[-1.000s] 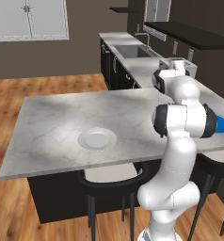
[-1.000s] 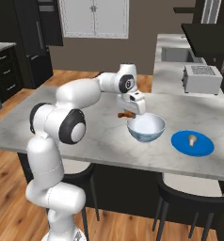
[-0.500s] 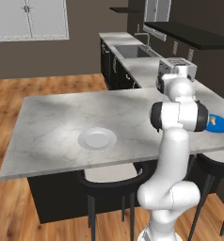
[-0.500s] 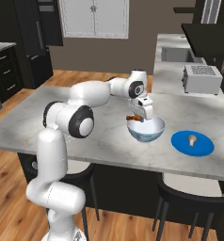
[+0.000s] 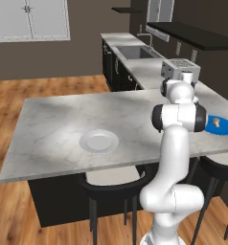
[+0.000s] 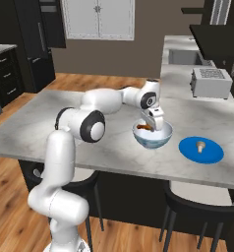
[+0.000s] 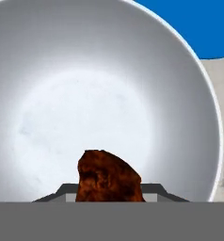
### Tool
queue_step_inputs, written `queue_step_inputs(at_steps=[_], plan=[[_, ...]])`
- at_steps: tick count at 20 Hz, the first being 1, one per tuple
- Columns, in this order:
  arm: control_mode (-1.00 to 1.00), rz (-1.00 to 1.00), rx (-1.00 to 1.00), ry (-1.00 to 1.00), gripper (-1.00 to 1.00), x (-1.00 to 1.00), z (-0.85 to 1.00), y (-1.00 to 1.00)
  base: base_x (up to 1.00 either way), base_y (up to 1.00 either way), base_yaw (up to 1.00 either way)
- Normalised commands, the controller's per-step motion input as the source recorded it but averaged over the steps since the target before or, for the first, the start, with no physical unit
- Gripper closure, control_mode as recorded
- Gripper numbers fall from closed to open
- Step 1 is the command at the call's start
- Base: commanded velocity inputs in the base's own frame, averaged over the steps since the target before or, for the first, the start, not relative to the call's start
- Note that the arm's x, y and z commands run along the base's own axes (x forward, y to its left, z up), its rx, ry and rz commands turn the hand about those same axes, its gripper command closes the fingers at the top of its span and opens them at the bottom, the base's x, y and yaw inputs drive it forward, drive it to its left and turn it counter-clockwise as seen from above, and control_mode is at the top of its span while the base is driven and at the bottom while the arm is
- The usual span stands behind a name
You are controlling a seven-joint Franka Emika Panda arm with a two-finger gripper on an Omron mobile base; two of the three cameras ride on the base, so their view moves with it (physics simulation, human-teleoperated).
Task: Pick the chicken drumstick and mushroom from their plates and place them in the bowl. Then put the bowl in the fridge.
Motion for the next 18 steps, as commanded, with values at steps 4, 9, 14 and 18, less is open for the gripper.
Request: queue_step_inputs(at_steps=[4, 9, 14, 18], plan=[[-1.00, -0.07, 0.02, 0.00, 1.00, 0.03, -0.27, 0.00, 0.00, 0.00, 0.00], [-1.00, -0.07, 0.00, 0.00, 1.00, 0.19, -0.27, 0.00, 0.00, 0.00, 0.00], [-1.00, -0.07, 0.00, 0.00, 1.00, 0.13, -0.28, 0.00, 0.00, 0.00, 0.00], [-1.00, -0.04, 0.00, 0.00, 1.00, 0.03, -0.27, -0.02, 0.00, 0.00, 0.00]])
